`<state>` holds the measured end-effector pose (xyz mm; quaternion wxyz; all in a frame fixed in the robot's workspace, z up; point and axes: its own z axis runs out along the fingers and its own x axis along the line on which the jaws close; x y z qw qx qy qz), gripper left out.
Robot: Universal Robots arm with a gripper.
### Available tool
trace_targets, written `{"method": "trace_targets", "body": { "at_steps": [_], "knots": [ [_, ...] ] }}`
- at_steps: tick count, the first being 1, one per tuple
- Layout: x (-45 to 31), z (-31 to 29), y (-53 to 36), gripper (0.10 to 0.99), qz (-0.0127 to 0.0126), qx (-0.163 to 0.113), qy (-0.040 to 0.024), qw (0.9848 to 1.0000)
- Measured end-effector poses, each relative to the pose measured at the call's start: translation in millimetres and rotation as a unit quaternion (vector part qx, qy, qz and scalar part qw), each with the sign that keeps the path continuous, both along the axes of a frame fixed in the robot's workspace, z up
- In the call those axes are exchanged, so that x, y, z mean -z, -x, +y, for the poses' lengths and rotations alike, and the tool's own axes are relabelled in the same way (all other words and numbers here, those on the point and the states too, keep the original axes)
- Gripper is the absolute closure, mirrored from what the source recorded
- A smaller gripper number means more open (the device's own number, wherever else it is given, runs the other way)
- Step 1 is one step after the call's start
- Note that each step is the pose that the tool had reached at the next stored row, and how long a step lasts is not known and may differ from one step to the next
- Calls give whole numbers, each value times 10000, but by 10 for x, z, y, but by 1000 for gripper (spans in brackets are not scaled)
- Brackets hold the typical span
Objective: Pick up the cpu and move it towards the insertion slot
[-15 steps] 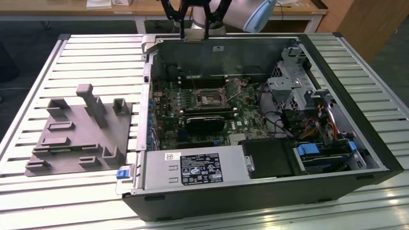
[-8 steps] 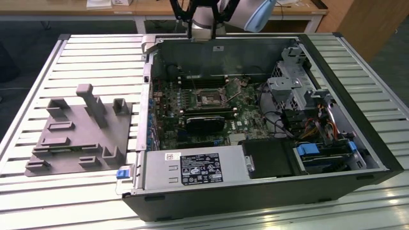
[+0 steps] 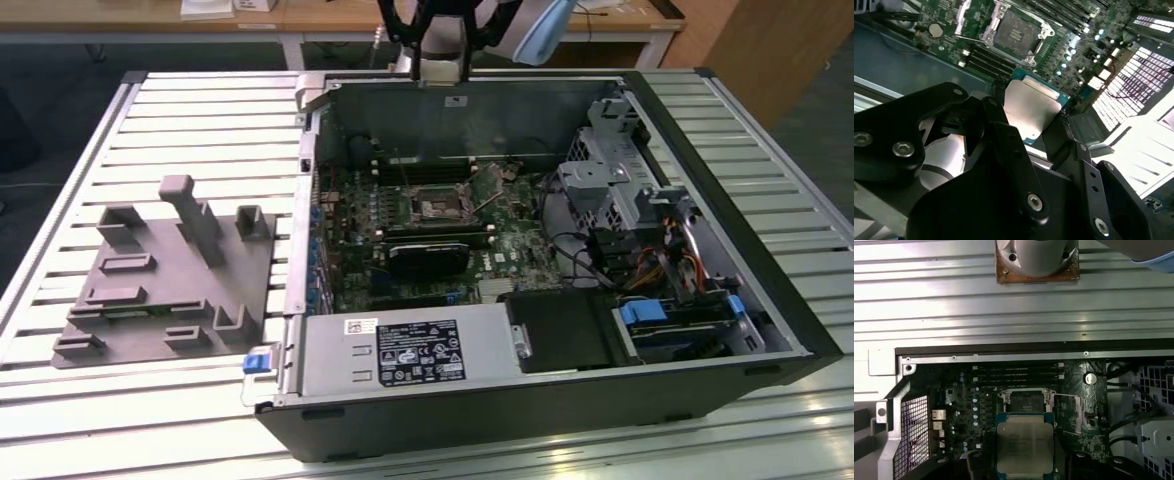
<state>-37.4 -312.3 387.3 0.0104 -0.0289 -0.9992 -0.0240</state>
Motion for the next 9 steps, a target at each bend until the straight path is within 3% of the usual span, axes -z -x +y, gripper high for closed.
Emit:
{"method": "trace_targets", "body": {
  "at_steps": [9],
  "knots": [
    [25, 57, -239, 541, 0, 55, -1, 10000]
  ]
}}
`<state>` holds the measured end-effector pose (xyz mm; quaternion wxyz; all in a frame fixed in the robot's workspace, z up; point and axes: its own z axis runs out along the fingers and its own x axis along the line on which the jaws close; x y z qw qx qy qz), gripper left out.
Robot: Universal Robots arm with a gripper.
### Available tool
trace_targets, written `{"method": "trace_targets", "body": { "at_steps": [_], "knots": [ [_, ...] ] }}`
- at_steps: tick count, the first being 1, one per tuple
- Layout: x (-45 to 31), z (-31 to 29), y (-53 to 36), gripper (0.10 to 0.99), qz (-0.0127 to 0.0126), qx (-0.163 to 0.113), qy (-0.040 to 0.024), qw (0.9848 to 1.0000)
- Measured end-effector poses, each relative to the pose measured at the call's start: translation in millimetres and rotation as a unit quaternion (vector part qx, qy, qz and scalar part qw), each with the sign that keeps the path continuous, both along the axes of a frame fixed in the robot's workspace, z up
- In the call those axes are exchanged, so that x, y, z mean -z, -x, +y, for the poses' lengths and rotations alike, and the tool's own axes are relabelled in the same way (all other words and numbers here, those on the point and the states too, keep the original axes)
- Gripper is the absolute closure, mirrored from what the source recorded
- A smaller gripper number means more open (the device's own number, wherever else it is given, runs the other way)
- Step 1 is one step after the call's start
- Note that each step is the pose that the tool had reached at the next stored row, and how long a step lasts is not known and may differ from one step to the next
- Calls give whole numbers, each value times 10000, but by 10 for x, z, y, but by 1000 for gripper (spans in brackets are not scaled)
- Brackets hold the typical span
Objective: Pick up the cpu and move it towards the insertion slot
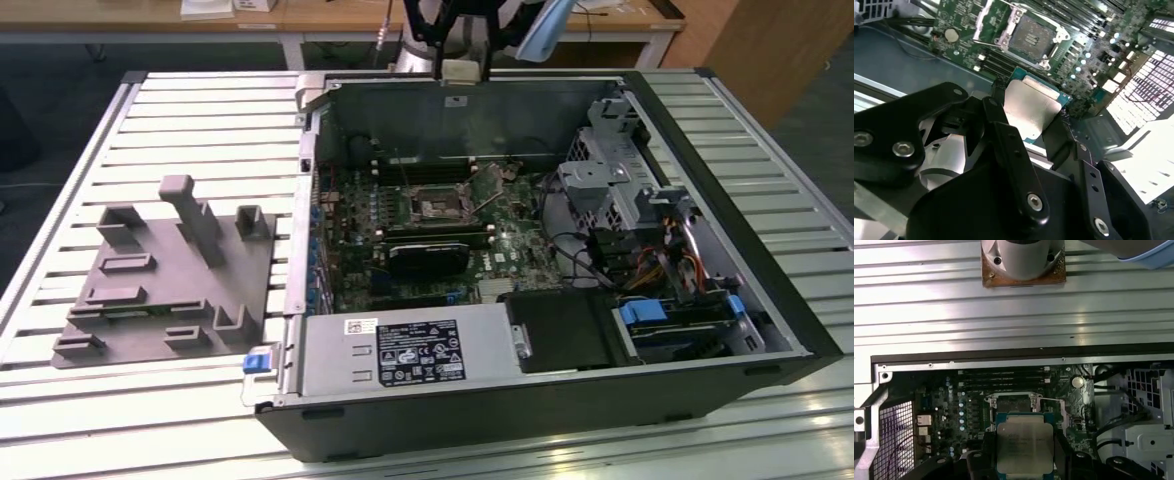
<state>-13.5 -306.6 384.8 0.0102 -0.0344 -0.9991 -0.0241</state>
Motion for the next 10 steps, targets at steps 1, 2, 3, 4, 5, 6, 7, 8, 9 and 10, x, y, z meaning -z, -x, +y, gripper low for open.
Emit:
{"method": "trace_targets", "body": {
  "at_steps": [1, 2, 3, 4, 5, 6, 7, 8, 9, 10],
  "knots": [
    [1, 5, -14, 541, 0, 9, 1, 10000],
    [1, 9, -21, 541, 0, 19, 2, 10000],
    [0, 10, -25, 541, 0, 27, 3, 10000],
    [0, 10, -25, 541, 0, 27, 3, 10000],
    [0, 10, -25, 541, 0, 27, 3, 10000],
    [0, 10, -26, 541, 0, 27, 3, 10000],
    [0, 11, -27, 541, 0, 27, 3, 10000],
    [1, 11, -28, 541, 0, 27, 2, 10000],
    [1, 11, -29, 541, 0, 27, 2, 10000],
    [1, 11, -29, 541, 0, 27, 2, 10000]
  ]
}}
